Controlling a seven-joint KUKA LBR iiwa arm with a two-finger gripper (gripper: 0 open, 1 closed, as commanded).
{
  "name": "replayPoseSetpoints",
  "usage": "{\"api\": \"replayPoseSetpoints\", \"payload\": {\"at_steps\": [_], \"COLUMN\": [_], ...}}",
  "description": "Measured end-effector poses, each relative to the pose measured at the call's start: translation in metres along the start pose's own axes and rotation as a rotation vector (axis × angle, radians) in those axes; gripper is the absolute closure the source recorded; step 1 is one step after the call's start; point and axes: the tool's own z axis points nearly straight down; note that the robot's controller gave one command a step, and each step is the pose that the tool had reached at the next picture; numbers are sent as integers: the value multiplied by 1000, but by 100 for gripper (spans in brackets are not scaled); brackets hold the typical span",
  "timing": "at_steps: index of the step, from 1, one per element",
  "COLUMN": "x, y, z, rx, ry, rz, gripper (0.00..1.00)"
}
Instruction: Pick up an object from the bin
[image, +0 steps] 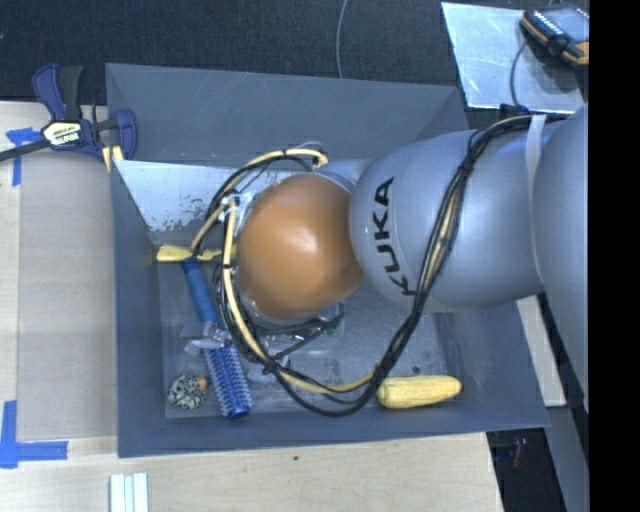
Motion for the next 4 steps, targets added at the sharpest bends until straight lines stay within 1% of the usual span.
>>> {"api": "replayPoseSetpoints", "payload": {"at_steps": [1, 2, 3, 4], "x": [-17, -24, -32, -30], "y": [-3, 6, -9, -1], "z": [-90, -33, -27, -5], "rx": [2, 3, 6, 4], "ry": [-3, -2, -7, -5], "rz": [-38, -343, -413, -175], "gripper": [0, 0, 0, 0]}}
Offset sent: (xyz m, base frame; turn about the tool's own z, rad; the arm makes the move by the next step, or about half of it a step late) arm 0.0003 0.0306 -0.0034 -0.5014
